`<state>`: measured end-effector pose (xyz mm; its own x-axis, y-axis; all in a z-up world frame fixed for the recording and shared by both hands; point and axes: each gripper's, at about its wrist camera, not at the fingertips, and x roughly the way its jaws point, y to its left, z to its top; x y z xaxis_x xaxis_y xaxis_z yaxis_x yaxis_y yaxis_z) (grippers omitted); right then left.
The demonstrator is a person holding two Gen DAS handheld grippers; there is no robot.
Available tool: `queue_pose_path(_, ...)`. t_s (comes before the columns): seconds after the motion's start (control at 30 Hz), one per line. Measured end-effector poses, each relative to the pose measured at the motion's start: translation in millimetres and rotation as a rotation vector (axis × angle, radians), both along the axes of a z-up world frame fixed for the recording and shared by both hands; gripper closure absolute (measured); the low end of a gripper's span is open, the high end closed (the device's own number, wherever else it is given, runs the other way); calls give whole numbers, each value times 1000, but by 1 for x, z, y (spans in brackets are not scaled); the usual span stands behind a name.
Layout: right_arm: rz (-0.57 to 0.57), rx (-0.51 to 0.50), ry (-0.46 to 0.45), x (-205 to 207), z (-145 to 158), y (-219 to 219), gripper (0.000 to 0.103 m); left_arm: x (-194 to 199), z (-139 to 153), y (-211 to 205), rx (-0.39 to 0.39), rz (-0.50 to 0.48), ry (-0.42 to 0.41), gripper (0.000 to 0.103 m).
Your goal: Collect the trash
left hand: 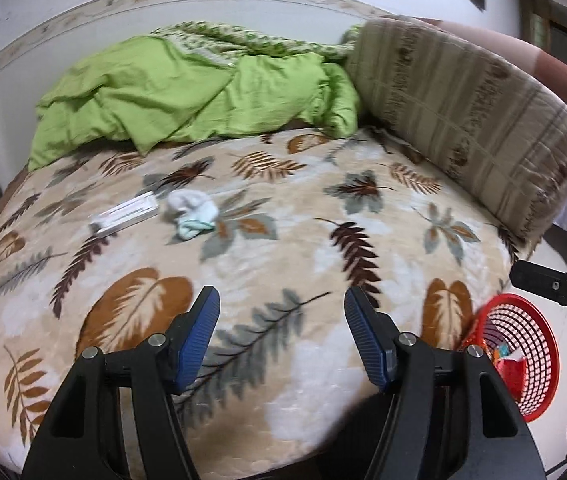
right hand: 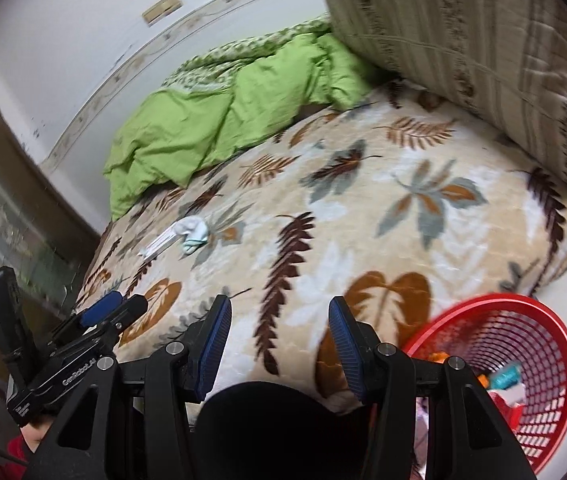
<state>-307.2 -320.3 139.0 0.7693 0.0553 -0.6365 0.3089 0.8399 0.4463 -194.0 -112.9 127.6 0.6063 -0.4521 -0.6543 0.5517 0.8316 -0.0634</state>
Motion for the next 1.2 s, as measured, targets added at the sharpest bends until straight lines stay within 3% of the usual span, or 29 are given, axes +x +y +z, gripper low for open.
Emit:
queue_pose_path(0.43, -9, -8, 30, 3, -5, 6, 49, 3, -5, 4, -5, 7, 11, 39)
queue_pose_path(0.63, -61, -54, 27, -13, 1, 4, 49, -10, -3, -11, -8, -45, 9, 38)
queue_pose_path(0.67, -85, -72, 30, -18, 1, 5, 49, -14, -2, -12, -17, -62, 7, 35)
queue_pose_path(0.8, -209, -150, 48, -42, 3, 10, 27, -32, 5, -18, -45, -118, -24, 19)
queue_pose_path(0.93, -323, -217, 55, -67, 5, 20, 18, -49, 12, -21, -38, -155, -66, 5)
queue_pose_path(1.1, -453, -208, 59, -92, 3, 26, 7, -69, 18, -24, -22, -204, -105, 4)
queue_pose_path(1.2, -475, -197, 70, -101, 1, 29, 7, -81, 20, -27, -11, -235, -132, 3)
